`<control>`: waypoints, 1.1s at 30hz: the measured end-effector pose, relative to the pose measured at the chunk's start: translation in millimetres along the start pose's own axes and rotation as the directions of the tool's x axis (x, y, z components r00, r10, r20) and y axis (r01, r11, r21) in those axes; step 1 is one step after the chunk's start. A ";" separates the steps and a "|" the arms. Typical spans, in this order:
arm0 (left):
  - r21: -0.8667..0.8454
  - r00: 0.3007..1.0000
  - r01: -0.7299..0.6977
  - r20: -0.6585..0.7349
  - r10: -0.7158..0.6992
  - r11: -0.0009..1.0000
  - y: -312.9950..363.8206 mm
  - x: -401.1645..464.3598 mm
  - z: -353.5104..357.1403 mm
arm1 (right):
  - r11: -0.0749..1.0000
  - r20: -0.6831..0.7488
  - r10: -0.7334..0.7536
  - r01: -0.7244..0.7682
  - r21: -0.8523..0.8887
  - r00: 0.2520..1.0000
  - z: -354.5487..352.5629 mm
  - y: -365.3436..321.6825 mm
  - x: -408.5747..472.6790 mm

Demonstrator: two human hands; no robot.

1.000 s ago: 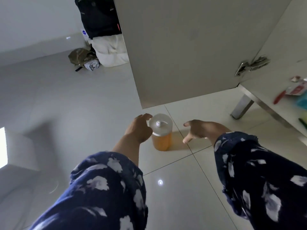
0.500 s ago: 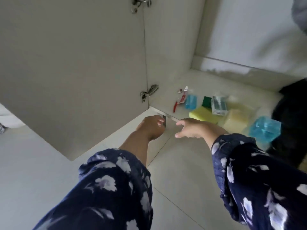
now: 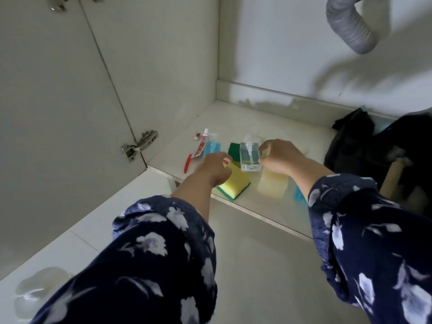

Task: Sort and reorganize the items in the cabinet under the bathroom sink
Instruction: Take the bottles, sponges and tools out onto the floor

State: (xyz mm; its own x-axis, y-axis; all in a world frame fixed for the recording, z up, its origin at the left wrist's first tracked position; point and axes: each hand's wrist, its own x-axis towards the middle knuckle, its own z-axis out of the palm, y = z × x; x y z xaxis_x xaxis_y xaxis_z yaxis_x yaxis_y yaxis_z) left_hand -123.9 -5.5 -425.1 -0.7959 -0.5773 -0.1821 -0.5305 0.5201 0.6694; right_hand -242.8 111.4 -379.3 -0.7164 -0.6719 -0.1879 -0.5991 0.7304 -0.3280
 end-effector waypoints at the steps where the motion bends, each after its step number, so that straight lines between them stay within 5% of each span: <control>1: 0.010 1.000 -0.003 -0.003 0.003 1.000 4.0 6.9 3.6 | 0.999 -0.017 0.029 -0.028 0.020 0.999 -2.2 7.1 5.6; 13: 0.176 0.981 0.088 -0.184 -0.055 0.980 39.7 69.4 43.6 | 0.987 -0.191 0.161 -0.163 0.004 0.968 3.6 47.4 55.7; 20: 0.211 0.980 0.166 -0.145 -0.137 0.963 57.6 92.3 45.7 | 0.964 0.029 0.245 -0.241 -0.113 0.969 2.4 18.2 42.8; 23: 0.247 0.984 0.155 -0.123 -0.128 0.956 59.2 91.2 39.2 | 0.973 0.163 0.228 -0.228 -0.013 0.960 4.1 25.1 28.9; 33: -0.070 0.955 0.083 -0.278 -0.100 0.994 36.0 50.5 26.5 | 0.942 0.085 0.315 -0.322 0.093 0.945 13.3 18.2 5.8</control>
State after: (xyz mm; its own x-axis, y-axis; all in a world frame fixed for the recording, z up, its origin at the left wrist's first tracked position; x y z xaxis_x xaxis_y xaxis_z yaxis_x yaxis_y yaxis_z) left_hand -190.9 0.7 -429.3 -0.6265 -0.7784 -0.0407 -0.5732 0.4247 0.7008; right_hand -253.1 119.2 -398.7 -0.8354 -0.4157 -0.3597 -0.3006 0.8933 -0.3342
